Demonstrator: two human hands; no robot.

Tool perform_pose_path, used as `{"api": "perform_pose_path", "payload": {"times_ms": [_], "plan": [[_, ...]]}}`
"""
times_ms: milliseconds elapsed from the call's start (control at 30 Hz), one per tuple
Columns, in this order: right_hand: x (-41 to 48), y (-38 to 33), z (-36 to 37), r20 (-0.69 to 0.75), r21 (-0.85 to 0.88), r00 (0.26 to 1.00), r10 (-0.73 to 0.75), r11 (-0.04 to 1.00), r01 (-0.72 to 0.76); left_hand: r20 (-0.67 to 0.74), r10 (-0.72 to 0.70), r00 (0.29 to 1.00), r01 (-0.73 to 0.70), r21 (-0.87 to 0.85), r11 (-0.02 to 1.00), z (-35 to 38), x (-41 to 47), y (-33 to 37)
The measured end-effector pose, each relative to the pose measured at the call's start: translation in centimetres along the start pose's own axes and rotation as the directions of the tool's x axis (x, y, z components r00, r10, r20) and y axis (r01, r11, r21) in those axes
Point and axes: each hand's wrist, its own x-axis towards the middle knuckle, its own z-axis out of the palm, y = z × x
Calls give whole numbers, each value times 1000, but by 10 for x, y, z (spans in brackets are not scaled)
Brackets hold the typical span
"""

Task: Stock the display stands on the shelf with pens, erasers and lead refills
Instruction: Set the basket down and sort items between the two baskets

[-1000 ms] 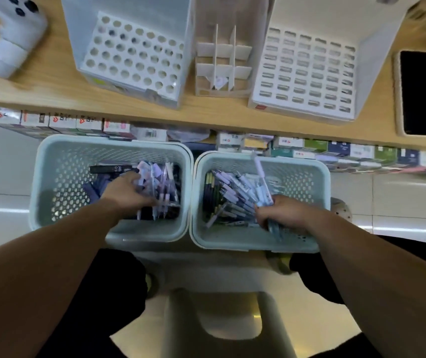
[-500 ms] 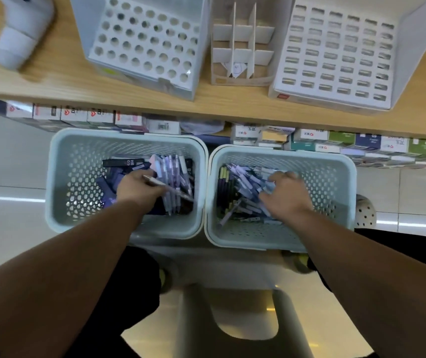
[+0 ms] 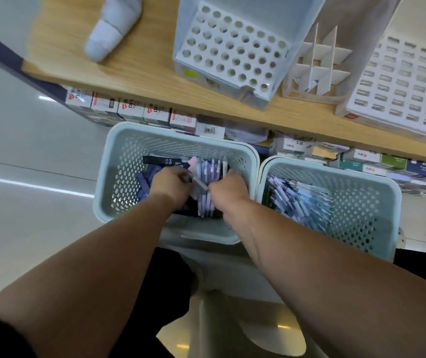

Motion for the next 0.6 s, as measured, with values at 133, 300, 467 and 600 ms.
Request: {"api": "perform_pose_path", "payload": {"times_ms": [133, 300, 467, 600], "plan": [[16, 2, 24, -56, 11, 995, 88, 996, -87, -336, 337, 880, -250, 276, 928, -57, -3, -13], [20, 9, 48, -139, -216, 990, -3, 976, -27, -452, 544, 706, -309, 494, 812, -64, -14, -34], [31, 12, 53, -165, -428, 983, -86, 904, 7, -584, 355, 730, -110, 412, 905, -78, -13, -41], [35, 6, 48, -82, -499, 991, -109, 865, 54, -602, 159, 783, -42, 204, 978, -86, -3, -45]]}}
